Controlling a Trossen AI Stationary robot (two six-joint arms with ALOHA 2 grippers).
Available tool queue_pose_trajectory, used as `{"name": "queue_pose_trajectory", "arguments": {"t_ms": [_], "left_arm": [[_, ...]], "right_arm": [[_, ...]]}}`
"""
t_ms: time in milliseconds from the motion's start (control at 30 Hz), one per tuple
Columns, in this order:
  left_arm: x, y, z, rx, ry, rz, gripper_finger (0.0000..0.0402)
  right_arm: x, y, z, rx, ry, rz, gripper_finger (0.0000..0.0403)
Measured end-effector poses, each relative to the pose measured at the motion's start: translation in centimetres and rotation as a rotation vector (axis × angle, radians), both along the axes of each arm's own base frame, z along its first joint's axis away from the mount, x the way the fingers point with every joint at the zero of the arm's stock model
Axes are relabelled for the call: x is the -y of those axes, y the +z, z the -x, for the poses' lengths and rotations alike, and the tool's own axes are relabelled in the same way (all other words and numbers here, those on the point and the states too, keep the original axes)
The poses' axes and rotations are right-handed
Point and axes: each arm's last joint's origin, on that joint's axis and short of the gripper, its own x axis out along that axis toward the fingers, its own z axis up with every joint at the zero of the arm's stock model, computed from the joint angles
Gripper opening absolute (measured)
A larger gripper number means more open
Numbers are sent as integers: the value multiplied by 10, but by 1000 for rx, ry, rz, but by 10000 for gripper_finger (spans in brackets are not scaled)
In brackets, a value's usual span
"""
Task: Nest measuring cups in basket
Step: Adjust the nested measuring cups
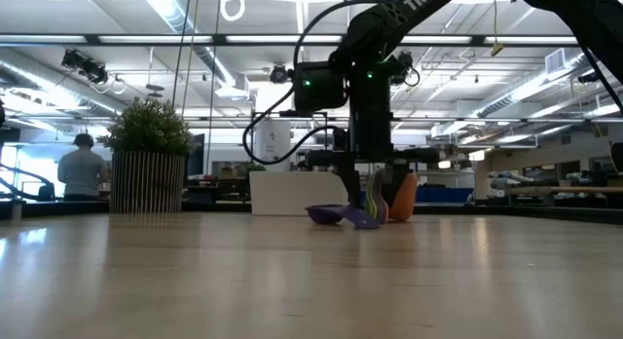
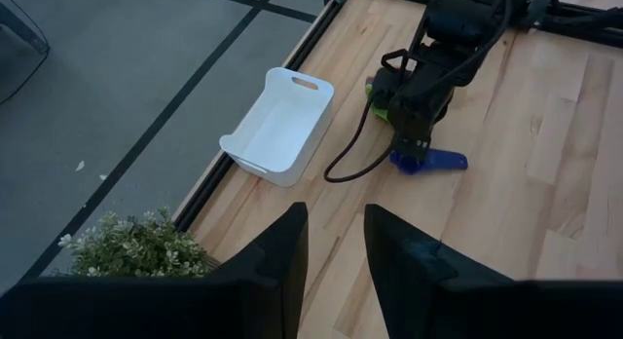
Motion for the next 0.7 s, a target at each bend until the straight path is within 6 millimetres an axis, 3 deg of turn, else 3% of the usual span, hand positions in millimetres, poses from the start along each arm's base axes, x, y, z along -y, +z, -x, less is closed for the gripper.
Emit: {"name": "queue_pose_trajectory", "arguments": {"t_ms": [267, 700], "left_arm": [[0, 0, 0, 0, -1, 0, 112], [0, 0, 0, 0, -1, -1, 112]], "right_arm": [[0, 0, -2, 6, 89, 8, 185], [3, 0, -2, 20, -1, 54, 185]]}}
